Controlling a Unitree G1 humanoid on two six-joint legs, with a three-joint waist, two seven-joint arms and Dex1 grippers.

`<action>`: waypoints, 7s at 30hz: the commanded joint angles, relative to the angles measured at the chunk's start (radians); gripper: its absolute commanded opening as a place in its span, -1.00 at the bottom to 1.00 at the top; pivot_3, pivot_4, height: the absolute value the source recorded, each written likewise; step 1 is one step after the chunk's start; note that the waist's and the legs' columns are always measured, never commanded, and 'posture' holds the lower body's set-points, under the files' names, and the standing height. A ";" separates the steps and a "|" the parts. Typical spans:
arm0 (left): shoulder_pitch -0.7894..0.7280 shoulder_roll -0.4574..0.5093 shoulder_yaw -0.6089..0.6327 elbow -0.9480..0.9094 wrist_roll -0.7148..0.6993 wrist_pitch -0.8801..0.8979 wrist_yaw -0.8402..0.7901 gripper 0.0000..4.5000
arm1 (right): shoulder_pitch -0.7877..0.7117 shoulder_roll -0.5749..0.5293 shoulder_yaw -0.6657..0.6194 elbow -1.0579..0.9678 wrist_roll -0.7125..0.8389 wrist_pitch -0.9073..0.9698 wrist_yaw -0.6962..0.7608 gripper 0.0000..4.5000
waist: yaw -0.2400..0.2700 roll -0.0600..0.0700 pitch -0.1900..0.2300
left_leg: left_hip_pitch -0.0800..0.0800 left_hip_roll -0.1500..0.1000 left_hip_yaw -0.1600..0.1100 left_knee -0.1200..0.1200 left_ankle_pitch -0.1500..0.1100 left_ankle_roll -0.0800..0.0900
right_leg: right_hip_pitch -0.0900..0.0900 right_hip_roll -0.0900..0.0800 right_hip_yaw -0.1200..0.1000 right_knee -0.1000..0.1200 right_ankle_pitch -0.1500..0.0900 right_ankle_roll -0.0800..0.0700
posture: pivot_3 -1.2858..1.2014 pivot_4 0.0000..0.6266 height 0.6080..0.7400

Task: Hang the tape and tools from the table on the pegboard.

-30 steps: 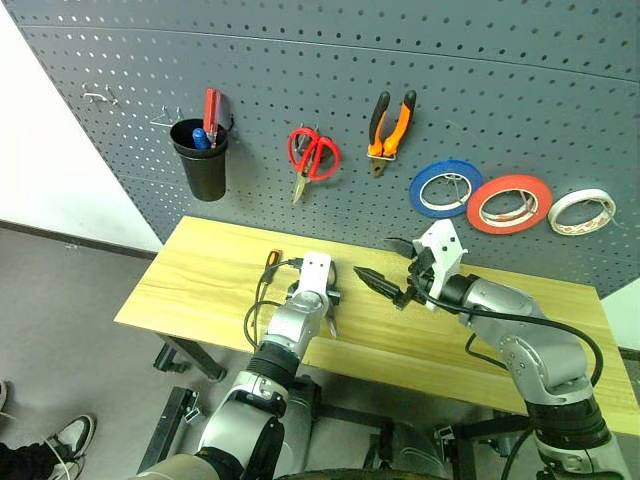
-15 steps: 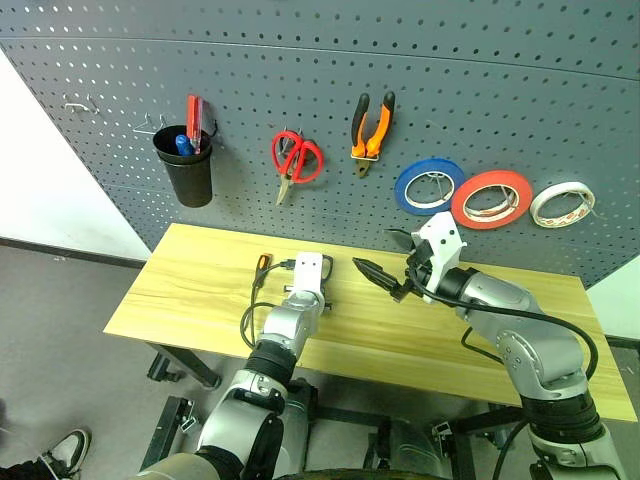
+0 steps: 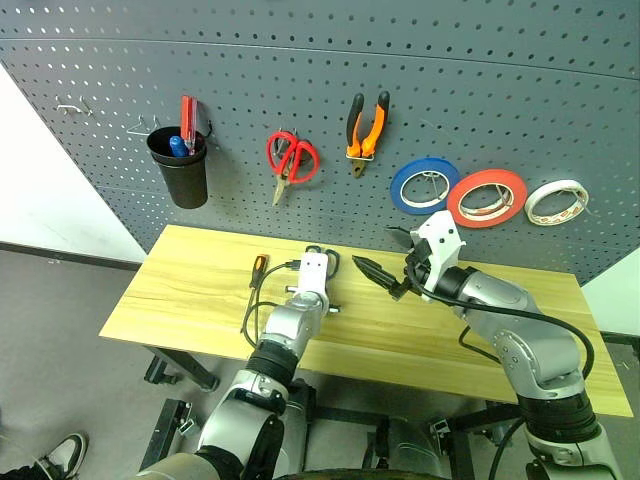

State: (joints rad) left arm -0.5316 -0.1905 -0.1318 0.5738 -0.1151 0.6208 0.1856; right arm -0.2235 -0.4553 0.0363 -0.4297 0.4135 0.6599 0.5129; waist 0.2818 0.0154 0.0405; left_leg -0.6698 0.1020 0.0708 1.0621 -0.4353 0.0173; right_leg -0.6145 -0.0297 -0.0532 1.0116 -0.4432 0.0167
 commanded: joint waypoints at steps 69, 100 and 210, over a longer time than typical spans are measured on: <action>0.194 0.238 -0.127 -0.270 0.489 -1.135 0.113 -0.76 | 0.079 0.021 -0.247 -0.073 0.350 -0.290 0.194 1.00 | 0.006 0.000 0.000 | -0.001 0.000 0.003 -0.001 0.000 0.000 | -0.002 0.000 -0.001 0.000 0.000 0.000 | 0.24 -0.79 -0.69; 0.173 0.264 0.014 -0.290 0.335 -1.029 -0.063 -0.76 | 0.114 -0.015 -0.253 -0.067 0.330 -0.293 0.175 1.00 | 0.005 0.000 0.000 | -0.001 0.000 0.002 -0.001 0.000 0.000 | -0.002 0.000 -0.001 0.000 0.000 0.000 | 0.24 -0.82 -0.69; 0.014 0.244 0.257 -0.254 0.006 0.170 -0.192 0.99 | 0.133 -0.092 0.000 -0.061 0.094 -0.177 0.164 1.00 | 0.001 -0.001 0.001 | -0.001 0.001 0.002 0.000 0.000 0.000 | -0.001 0.000 0.000 0.000 -0.001 0.000 | 0.25 -0.71 -0.69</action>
State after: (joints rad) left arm -0.4929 0.0482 0.1130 0.3189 -0.0971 0.7821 -0.0104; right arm -0.0867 -0.5509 0.0540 -0.4572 0.5037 0.4952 0.6754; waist 0.2827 0.0145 0.0411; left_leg -0.6709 0.1034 0.0729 1.0620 -0.4353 0.0173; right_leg -0.6156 -0.0295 -0.0532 1.0116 -0.4438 0.0165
